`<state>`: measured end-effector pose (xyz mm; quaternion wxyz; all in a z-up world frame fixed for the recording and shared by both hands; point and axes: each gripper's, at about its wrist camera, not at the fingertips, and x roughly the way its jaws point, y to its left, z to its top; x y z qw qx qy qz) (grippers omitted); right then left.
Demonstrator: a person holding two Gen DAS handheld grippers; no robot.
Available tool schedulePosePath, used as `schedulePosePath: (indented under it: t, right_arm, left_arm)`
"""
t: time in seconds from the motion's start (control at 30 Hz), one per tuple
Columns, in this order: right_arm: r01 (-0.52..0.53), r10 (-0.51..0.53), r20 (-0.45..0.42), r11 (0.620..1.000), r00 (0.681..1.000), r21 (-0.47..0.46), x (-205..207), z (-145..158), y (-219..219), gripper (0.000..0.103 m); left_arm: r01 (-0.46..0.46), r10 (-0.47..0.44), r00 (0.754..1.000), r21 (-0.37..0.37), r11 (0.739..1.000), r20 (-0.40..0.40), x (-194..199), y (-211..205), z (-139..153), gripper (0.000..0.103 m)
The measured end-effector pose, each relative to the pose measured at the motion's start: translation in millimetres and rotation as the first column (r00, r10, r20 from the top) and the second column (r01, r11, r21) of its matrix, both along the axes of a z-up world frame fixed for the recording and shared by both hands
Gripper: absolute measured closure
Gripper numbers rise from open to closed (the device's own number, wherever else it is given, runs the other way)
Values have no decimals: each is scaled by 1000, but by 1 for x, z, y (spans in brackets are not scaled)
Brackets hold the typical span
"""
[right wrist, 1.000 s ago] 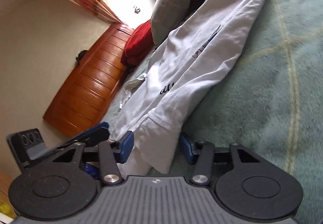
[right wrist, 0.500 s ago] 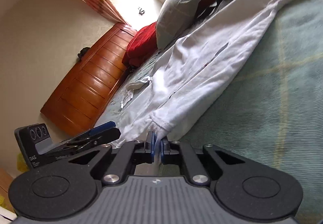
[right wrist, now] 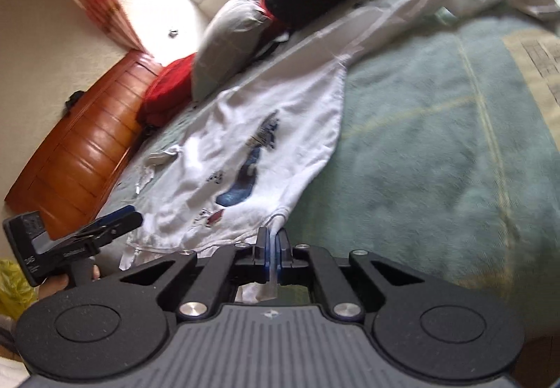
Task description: Fold clothes
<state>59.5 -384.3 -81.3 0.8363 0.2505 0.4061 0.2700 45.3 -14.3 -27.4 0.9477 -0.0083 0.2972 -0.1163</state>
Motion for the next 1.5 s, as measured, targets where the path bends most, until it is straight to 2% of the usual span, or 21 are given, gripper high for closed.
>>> schedulePosePath:
  t: [0.13,0.23,0.33,0.43,0.53,0.6,0.73,0.87,0.97,1.0,1.07,1.1,1.2,1.3,1.33,1.37,1.4,1.43,1.47,1.5]
  right_arm:
    - [17,-21,-84,998,996,-58,6,-19,0,96]
    - [32,-39,-102,997,994,-77,6,-24,-5,94]
    - [69,-77,-50,987,996,-146,5,-10,-7,91]
    - [67,-58,48,971,997,-231,10,15,3,77]
    - [31,-2,116,968,993,-248,24,33,21,66]
    - [8,22,121,969,992,-245,40,34,32,64]
    - [-28,58,116,971,992,-239,72,33,48,62]
    - [-24,47,96,973,994,-228,98,28,51,57]
    - [-9,28,81,974,996,-226,115,27,51,56]
    - [-3,21,76,974,997,-226,120,27,51,56]
    - [11,4,64,974,998,-227,130,26,50,55]
    - [20,-7,58,974,998,-226,134,24,49,55]
    - [45,-37,37,973,999,-225,146,21,46,55]
    - [63,-61,13,971,998,-232,153,16,44,55]
    - [69,-70,5,970,998,-234,156,14,43,55]
    - [75,-78,0,969,997,-235,158,13,43,55]
    - [82,-85,-4,969,996,-234,161,12,43,55]
    - [88,-92,-8,969,996,-232,164,10,43,55]
    - [91,-96,-12,969,995,-228,166,10,43,55]
    - [92,-98,-16,970,995,-225,169,9,43,55]
  left_arm:
    - [1,-1,1000,-9,1000,-2,-1,4,3,3]
    - [5,-5,1000,-6,1000,-10,0,14,8,3]
    - [9,-9,999,-1,1000,-31,3,31,16,3]
    - [4,-3,999,17,1000,-52,8,49,23,3]
    - [-35,41,997,83,996,-71,21,70,29,3]
    - [-56,64,992,75,996,-105,35,88,29,3]
    - [-113,111,978,-6,994,-177,66,126,20,3]
    - [-168,143,963,-95,981,-227,102,158,11,3]
    - [-182,124,956,-203,962,-265,137,183,1,4]
    - [-193,122,950,-233,953,-287,148,191,-7,7]
    - [-219,116,936,-290,932,-334,171,209,-22,25]
    - [-232,111,928,-317,919,-357,182,217,-30,37]
    - [-271,127,912,-339,901,-391,204,233,-55,42]
    - [-249,99,925,-390,886,-366,212,238,-59,42]
    - [-236,86,927,-389,891,-365,216,235,-59,43]
    - [-217,79,930,-360,907,-359,219,229,-58,43]
    - [-196,74,933,-326,925,-352,221,223,-57,49]
    - [-179,76,937,-282,943,-342,223,216,-55,68]
    - [-178,86,938,-253,951,-336,224,213,-54,80]
    - [-197,102,936,-263,944,-337,224,216,-54,96]
